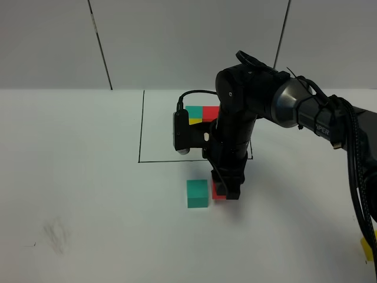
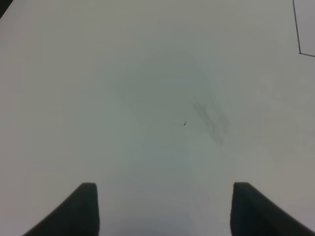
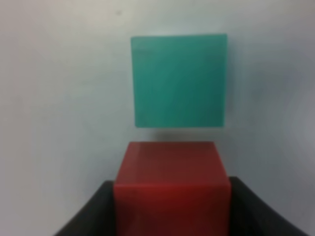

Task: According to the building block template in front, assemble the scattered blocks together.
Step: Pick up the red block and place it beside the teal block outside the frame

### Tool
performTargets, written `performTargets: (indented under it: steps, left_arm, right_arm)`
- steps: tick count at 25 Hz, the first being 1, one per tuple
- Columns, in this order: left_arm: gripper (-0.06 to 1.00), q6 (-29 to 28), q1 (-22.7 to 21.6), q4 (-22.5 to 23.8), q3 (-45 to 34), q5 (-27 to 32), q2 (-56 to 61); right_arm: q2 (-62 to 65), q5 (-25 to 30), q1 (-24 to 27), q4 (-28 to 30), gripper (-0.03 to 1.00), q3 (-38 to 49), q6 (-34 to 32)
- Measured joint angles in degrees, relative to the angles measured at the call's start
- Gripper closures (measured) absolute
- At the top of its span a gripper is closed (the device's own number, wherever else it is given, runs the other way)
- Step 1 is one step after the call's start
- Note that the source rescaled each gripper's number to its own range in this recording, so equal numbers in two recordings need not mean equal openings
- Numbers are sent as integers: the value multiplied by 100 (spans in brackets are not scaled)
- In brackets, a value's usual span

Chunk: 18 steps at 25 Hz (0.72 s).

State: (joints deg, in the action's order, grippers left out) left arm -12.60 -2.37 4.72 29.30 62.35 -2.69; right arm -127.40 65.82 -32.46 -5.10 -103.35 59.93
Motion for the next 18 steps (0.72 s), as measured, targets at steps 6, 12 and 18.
performTargets:
  steps: [6, 12, 18]
  left_arm:
    - [58, 0, 0, 0, 0, 0, 0]
    - [58, 0, 0, 0, 0, 0, 0]
    - [58, 0, 0, 0, 0, 0, 0]
  right_arm:
    - [-30, -127, -11, -5, 73, 0, 0]
    - [-37, -211, -17, -11, 73, 0, 0]
    - [-102, -257, -17, -11, 73, 0, 0]
